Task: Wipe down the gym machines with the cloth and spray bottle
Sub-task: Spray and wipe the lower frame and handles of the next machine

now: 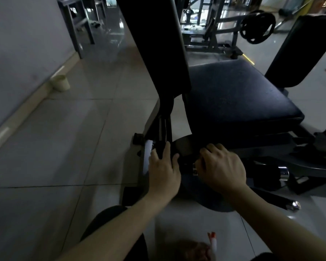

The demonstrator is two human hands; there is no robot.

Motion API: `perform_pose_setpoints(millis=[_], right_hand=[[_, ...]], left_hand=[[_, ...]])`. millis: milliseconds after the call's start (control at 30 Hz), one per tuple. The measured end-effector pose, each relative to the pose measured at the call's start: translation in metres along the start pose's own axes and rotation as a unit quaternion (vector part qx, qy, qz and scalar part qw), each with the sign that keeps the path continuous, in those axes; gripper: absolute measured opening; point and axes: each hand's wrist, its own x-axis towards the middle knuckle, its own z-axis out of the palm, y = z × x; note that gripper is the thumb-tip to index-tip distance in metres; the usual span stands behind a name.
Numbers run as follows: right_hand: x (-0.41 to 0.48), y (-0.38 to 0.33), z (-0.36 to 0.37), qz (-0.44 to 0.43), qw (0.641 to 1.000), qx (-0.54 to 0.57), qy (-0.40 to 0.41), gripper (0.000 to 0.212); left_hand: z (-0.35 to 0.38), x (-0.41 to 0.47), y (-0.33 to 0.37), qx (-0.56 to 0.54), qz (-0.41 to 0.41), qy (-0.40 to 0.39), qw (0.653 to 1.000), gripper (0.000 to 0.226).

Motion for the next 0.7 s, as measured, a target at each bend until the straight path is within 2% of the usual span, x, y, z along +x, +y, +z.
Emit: perform_pose_setpoints(millis=[100, 167, 267, 367, 500, 567, 633, 700], right_hand=[[0.001, 0.0, 0.0, 0.005, 1.0, 0.002, -0.001, 0.024], [0.002, 0.0, 0.001, 0.002, 1.0, 0.003, 0.002, 0.026], [0.002, 0.001, 0.001, 0.002, 1.0, 0.002, 0.002, 0.026], [0.001, 0.0, 0.0, 0.004, 1.0, -0.002, 0.001, 0.024], [0.002, 0.0, 0.001, 0.01, 1.0, 0.005, 0.008, 0.024], [0.002, 0.0, 0.001, 0.011, 1.0, 0.008, 0.01, 0.026], [0.001, 0.0, 0.002, 0.013, 1.0, 0.009, 0.013, 0.026], [0.001, 0.001, 0.004, 0.015, 1.0, 0.011, 0.016, 0.027]], left_hand=[[-0.001, 0.026, -0.002, -0.027, 0.001, 0.021, 0.999, 0.045], [-0.009, 0.051, 0.001, -0.019, -0.008, 0.004, 1.0, 0.042], [-0.012, 0.083, 0.003, -0.012, -0.012, -0.023, 1.0, 0.058], [-0.009, 0.111, 0.005, -0.041, -0.045, 0.002, 0.998, 0.082], [-0.001, 0.152, 0.006, -0.094, -0.141, -0.009, 0.986, 0.082], [-0.001, 0.169, 0.008, -0.061, -0.179, -0.012, 0.982, 0.075], [-0.004, 0.186, 0.007, -0.05, -0.207, -0.008, 0.977, 0.048], [-0.006, 0.199, -0.002, -0.129, -0.224, -0.026, 0.966, 0.033]])
